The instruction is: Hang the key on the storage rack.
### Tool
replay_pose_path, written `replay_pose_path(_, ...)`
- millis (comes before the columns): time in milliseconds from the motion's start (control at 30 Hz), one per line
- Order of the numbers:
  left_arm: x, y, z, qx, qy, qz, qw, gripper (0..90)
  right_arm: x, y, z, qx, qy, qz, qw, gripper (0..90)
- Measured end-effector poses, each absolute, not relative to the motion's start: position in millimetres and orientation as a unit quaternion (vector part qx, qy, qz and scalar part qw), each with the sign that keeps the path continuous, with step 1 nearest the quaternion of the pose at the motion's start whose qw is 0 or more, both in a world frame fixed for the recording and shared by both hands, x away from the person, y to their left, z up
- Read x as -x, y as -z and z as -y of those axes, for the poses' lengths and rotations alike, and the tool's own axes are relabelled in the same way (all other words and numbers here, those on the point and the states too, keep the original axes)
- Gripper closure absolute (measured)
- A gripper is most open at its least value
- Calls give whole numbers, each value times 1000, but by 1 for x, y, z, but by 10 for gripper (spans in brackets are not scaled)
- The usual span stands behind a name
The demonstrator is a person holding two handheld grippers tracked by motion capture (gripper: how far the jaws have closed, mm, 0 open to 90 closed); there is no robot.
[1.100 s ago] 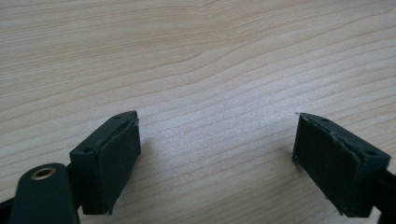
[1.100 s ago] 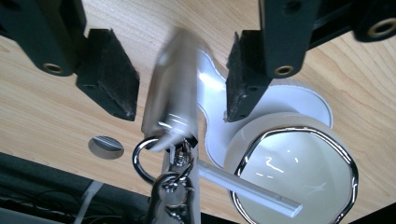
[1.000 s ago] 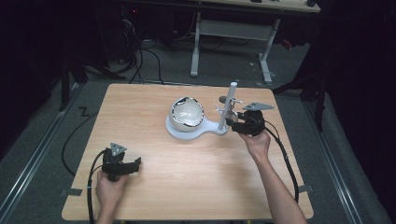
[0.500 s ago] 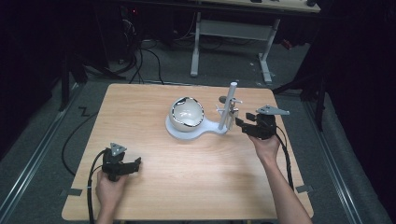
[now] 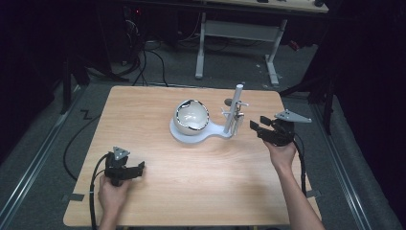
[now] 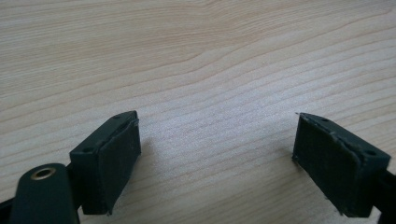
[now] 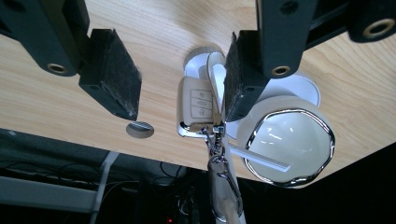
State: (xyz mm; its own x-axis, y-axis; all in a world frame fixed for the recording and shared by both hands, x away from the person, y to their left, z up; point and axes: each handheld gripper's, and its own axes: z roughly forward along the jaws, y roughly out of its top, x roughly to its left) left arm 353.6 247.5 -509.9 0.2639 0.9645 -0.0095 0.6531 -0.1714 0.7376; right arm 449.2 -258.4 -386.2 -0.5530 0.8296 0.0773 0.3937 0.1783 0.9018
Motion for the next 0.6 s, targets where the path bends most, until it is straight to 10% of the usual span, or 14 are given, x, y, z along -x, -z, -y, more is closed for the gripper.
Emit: replay_pose_path(600, -354, 510, -247, -726, -241, -557, 323, 154, -432, 390, 280, -430, -502, -715, 229, 472)
